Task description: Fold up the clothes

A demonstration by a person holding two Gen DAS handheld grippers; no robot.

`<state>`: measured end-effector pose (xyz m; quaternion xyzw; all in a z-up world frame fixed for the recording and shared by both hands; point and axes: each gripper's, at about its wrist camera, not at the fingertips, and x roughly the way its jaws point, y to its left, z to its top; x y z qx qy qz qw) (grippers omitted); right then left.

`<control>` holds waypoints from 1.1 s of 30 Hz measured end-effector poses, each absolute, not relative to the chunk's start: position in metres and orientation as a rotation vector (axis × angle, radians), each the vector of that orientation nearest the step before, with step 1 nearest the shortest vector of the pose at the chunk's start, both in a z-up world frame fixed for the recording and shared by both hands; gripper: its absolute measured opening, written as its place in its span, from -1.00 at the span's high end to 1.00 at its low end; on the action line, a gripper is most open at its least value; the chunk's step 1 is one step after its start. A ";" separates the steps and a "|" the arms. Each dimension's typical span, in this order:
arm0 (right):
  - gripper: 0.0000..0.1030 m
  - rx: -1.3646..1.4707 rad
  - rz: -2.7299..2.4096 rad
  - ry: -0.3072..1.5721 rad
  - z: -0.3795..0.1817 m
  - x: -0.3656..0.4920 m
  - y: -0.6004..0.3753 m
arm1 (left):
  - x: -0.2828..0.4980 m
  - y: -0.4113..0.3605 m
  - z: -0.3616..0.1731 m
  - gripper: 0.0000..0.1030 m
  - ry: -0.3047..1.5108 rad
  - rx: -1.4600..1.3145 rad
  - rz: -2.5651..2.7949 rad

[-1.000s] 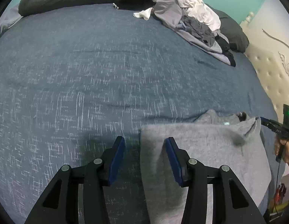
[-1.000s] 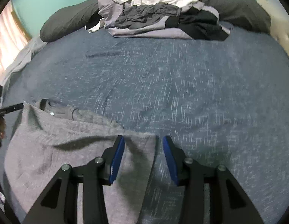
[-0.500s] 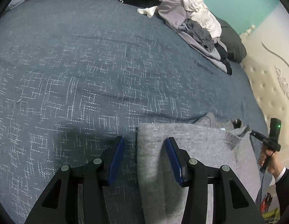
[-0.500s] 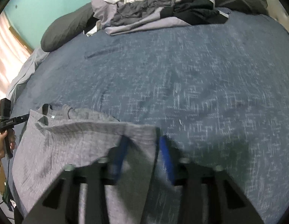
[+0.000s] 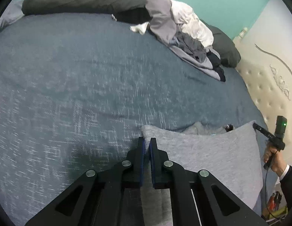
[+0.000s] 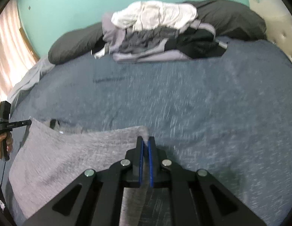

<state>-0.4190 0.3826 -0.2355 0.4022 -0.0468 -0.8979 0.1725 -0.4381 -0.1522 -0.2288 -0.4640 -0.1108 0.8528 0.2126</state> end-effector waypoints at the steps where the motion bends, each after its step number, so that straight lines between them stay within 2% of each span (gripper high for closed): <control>1: 0.91 1.128 -2.555 -0.126 -0.231 -0.417 0.385 | -0.438 -0.153 -0.226 0.90 -0.303 -1.284 2.375; 7: 0.92 1.111 -2.580 -0.115 -0.226 -0.419 0.385 | -0.447 -0.158 -0.227 0.90 -0.323 -1.307 2.414; 13: 0.92 1.249 -2.569 -0.084 -0.256 -0.432 0.378 | -0.461 -0.154 -0.254 0.89 -0.321 -1.414 2.392; 16: 0.90 1.330 -2.546 -0.097 -0.272 -0.437 0.375 | -0.460 -0.151 -0.263 0.83 -0.327 -1.455 2.383; 19: 0.85 1.364 -2.538 -0.115 -0.274 -0.437 0.376 | -0.452 -0.153 -0.258 0.68 -0.331 -1.457 2.393; 22: 0.80 1.358 -2.559 -0.114 -0.264 -0.427 0.382 | -0.433 -0.158 -0.244 0.57 -0.301 -1.457 2.417; 26: 0.80 1.312 -2.547 -0.116 -0.239 -0.398 0.387 | -0.391 -0.151 -0.218 0.56 -0.177 -1.430 2.406; 33: 0.80 1.294 -2.325 0.045 -0.218 -0.311 0.338 | -0.296 -0.098 -0.204 0.47 -0.054 -1.427 2.233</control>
